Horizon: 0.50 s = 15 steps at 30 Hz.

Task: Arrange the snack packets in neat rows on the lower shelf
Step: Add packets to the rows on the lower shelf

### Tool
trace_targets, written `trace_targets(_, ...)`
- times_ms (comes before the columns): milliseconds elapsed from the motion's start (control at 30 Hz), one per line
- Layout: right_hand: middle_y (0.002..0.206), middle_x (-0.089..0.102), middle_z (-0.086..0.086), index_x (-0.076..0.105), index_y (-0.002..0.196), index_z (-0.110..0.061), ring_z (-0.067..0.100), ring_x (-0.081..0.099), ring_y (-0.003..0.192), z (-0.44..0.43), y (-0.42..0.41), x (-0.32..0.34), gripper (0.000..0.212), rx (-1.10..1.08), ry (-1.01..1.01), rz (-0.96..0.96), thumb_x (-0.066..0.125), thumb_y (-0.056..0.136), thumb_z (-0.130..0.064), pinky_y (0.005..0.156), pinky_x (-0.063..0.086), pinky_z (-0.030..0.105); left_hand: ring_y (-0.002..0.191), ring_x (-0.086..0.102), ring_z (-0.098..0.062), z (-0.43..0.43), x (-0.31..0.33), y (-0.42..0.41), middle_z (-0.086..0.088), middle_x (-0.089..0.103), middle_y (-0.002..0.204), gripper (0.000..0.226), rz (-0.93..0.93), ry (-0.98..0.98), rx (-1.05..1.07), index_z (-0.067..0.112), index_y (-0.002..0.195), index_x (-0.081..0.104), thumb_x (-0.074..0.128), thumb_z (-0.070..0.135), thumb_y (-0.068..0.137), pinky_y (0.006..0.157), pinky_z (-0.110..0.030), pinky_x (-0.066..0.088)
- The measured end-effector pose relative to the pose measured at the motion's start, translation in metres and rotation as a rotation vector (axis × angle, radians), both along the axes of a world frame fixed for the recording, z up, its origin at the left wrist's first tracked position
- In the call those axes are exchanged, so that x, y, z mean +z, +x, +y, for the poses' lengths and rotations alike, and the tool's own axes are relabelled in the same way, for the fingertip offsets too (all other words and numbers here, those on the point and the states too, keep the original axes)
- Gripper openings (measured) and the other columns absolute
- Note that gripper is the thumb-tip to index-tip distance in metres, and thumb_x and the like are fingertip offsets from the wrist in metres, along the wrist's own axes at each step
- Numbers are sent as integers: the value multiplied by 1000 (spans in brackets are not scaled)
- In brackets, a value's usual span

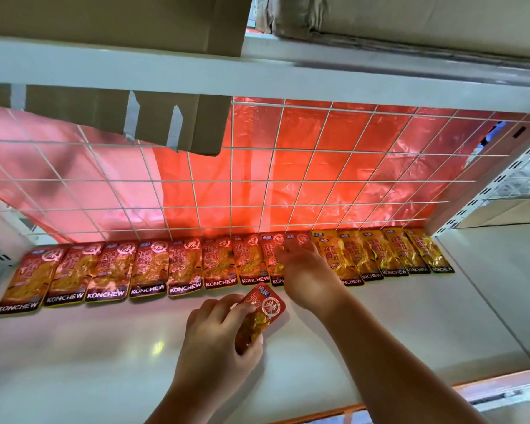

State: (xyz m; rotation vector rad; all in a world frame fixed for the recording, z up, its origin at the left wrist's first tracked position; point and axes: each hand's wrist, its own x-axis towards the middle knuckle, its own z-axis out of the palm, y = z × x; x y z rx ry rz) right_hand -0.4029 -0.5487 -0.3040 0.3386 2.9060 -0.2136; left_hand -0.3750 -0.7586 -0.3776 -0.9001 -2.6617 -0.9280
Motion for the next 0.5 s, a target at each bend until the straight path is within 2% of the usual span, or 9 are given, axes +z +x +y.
trace_targets(100,151,38,3,43,147,-19,32,31,138,-4,-4,1,64,-8,-34,-61,51,86,0,114,36,46,103,64,-17,0,-1,0,5,71,119,53,2,6,1,24,114,72,80,47,67,87,-39,56)
trace_targets(233,155,34,6,40,150,-16,34,27,142,-10,-6,3,65,-29,-60,-81,50,89,3,115,35,47,103,64,-17,-1,-1,-1,5,71,119,53,5,6,3,24,114,72,79,48,68,88,-40,56)
trace_targets(500,155,35,6,41,149,-16,33,29,141,-9,-4,0,59,-40,-81,-33,49,92,-2,113,35,43,106,62,-15,-1,-3,0,8,70,120,55,-9,9,10,27,118,69,82,48,68,90,-38,55)
